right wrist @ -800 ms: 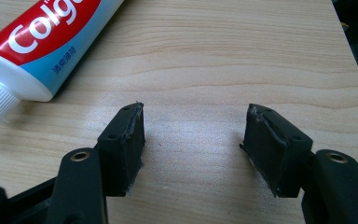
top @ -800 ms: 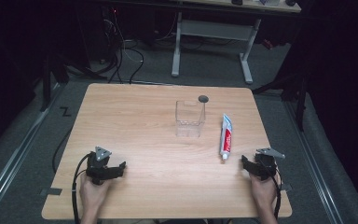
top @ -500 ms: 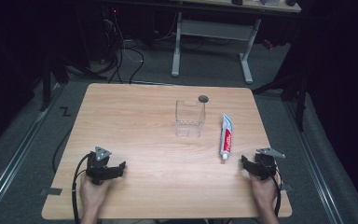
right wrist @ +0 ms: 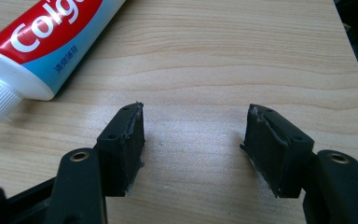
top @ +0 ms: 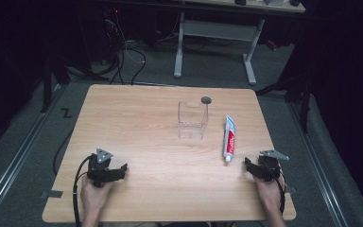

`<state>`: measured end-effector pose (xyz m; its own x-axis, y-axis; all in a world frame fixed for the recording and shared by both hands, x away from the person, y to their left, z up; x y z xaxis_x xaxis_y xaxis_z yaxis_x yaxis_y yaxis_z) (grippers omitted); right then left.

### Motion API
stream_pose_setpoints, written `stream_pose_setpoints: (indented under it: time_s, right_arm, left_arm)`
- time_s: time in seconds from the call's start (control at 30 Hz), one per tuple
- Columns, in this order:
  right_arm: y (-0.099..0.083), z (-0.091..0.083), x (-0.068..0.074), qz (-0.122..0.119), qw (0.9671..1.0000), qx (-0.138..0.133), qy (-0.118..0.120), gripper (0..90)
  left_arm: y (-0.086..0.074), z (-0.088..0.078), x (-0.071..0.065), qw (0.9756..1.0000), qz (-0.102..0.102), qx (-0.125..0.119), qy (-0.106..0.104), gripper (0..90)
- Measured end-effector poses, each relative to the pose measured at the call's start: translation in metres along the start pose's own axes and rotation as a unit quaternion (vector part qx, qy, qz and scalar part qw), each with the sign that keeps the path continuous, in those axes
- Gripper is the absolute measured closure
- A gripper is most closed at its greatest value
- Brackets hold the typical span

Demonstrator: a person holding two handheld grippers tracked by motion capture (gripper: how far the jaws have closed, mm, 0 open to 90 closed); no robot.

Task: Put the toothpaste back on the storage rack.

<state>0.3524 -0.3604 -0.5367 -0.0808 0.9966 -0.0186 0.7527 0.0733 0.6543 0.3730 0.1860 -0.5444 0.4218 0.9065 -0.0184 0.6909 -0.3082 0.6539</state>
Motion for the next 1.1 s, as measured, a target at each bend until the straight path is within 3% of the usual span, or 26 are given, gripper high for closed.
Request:
stream_pose_setpoints:
  time_s: [0.27, 0.4, 0.5, 0.77, 1.1]
  right_arm:
    - [0.000, -0.003, -0.003, -0.001, 0.9999, 0.010, 0.005, 42.6]
    - [-0.002, -0.008, -0.003, -0.007, 0.9999, 0.013, -0.007, 44.4]
    - [-0.003, -0.014, -0.003, -0.009, 0.9999, 0.012, -0.004, 44.7]
    - [-0.009, -0.023, 0.004, 0.002, 0.9995, 0.014, 0.029, 44.8]
    - [-0.012, -0.029, 0.019, -0.020, 0.9981, 0.017, 0.056, 44.9]
  left_arm:
    - [0.000, 0.000, 0.000, 1.0000, 0.000, 0.000, 0.000, 16.0]
    - [0.000, 0.000, 0.000, 1.0000, -0.001, 0.000, 0.001, 16.3]
    - [0.000, 0.000, 0.001, 1.0000, -0.002, 0.000, 0.001, 16.6]
    - [0.000, 0.000, 0.001, 1.0000, -0.002, -0.001, 0.001, 16.8]
    - [0.000, 0.000, 0.001, 1.0000, -0.002, -0.001, 0.001, 16.8]
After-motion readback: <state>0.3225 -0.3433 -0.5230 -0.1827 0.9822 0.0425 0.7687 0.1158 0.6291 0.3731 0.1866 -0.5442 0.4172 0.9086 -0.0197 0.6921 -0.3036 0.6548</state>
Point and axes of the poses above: each handheld gripper's, and its own axes: z roughly forward along the jaws, y roughly out of its top, x roughly to its left, the point moved 1 cm from there along z, roughly forward along the jaws, and after that the axes turned 6 degrees about x, right-handed, at the moved point
